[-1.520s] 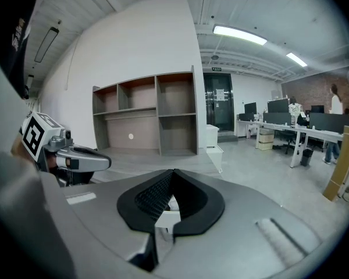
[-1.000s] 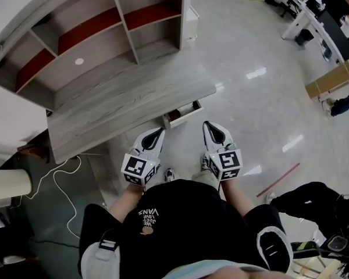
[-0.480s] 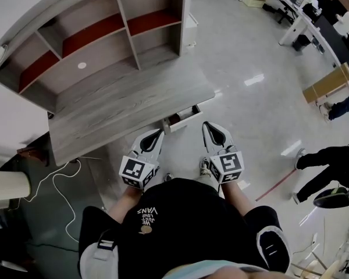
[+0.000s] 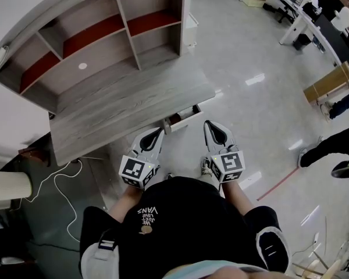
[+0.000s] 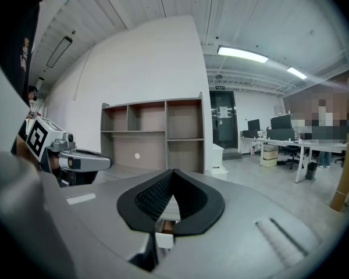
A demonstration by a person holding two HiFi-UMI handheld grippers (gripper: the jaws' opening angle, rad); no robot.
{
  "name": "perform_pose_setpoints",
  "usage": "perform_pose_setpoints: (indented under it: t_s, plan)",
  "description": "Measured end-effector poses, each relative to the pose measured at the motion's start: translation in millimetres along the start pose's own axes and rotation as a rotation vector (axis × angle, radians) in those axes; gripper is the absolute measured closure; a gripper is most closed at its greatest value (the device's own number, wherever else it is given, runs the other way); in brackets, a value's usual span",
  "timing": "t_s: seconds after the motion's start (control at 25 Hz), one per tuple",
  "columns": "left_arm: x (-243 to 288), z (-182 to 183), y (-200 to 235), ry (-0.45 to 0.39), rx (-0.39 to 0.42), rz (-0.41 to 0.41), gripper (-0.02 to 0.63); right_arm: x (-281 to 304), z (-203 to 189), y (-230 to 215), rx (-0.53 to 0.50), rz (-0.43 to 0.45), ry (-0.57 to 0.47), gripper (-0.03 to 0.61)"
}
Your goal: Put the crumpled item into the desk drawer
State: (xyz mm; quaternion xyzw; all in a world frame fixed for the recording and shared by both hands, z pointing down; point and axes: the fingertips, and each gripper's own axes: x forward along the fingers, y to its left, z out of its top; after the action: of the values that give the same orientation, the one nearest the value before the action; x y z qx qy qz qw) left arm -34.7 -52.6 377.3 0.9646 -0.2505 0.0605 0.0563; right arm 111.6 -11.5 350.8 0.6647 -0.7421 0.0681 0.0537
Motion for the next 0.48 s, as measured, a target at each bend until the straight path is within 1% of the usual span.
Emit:
perform_pose_setpoints:
  t_s: [0.12, 0.24, 0.48]
  plan:
    - [1.1, 0.6, -1.5, 0.002, -0.001, -0.001, 0.561, 0.6, -0.4, -1.4, 0.001, 0.003, -0.009, 0.577]
    - [1.8, 0.3, -2.2, 0.003, -0.007, 0.000, 0.561, 1.4, -0.2, -1.0, 0.007, 0.001, 0.010, 0.577]
    - [1.5, -1.1, -4.5, 0.005, -0.016, 0.005, 0.561, 2.3, -3.1, -2.2, 0.001, 0.014, -0.014, 0.577]
